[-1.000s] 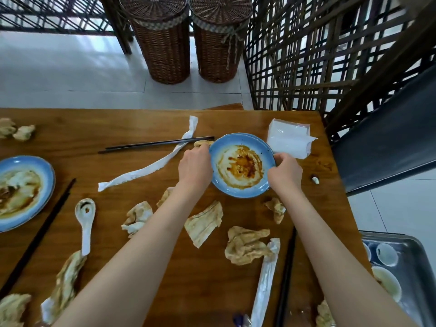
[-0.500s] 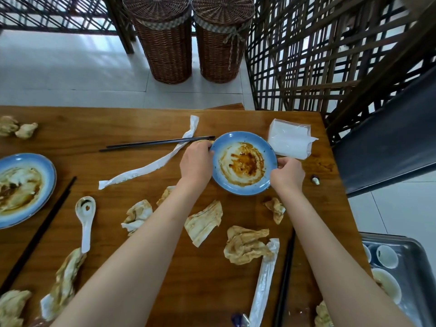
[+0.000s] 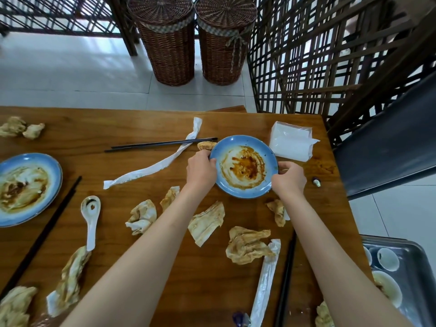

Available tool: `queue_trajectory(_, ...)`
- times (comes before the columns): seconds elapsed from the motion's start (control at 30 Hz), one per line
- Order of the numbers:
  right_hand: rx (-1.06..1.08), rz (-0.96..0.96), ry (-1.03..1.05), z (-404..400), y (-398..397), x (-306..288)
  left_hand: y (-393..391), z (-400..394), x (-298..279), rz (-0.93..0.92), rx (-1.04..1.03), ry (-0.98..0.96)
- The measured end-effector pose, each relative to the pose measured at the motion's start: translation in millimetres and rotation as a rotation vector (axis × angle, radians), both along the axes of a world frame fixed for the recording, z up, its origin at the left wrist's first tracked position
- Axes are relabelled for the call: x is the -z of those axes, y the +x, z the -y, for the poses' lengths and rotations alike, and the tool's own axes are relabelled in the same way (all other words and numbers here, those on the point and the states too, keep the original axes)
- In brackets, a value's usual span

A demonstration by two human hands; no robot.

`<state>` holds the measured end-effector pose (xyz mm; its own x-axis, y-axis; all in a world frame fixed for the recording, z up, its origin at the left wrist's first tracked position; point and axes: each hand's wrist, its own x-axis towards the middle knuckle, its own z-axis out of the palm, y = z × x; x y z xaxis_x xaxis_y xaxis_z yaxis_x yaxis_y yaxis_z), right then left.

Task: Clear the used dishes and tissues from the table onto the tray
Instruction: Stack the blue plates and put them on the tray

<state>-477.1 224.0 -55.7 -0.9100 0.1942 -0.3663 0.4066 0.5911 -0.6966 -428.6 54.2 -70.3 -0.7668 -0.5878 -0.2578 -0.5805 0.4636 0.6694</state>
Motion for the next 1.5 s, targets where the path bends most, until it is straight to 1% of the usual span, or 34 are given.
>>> queue_trajectory(0.17,-0.032,-0.014,-0.038,6.6,13.7,-10.4,20.6,7.0,-10.4,-0.031,-0.039,0.016)
queue_trajectory(0.3,-0.051,-0.024,-0.113,23.1,29.0,-26.7,47.3,20.0,-25.9,-0.074,-0.074,0.031)
queue_trajectory(0.43,-0.118,-0.015,-0.178,47.2,49.7,-42.9,81.1,42.3,-43.0,-0.114,-0.141,-0.010)
queue_trajectory(0.57,-0.212,-0.030,-0.171,78.8,75.5,-53.0,117.7,71.5,-55.1,-0.126,-0.211,-0.076)
queue_trajectory(0.67,-0.284,-0.040,-0.154,109.3,100.3,-58.5,148.1,101.0,-60.9,-0.106,-0.242,-0.100)
queue_trajectory(0.87,-0.315,-0.027,-0.179,183.2,150.4,-65.9,205.2,175.4,-66.9,-0.078,-0.235,-0.078)
queue_trajectory(1.17,-0.267,0.029,-0.172,301.9,225.0,-50.7,269.8,298.5,-63.0,-0.044,-0.194,-0.117)
queue_trajectory(1.33,-0.259,0.012,-0.153,349.4,249.0,-36.3,287.0,350.6,-46.5,-0.018,-0.190,-0.135)
queue_trajectory(1.5,-0.234,-0.015,-0.150,377.1,256.2,-25.5,289.9,377.8,-26.9,-0.001,-0.196,-0.116)
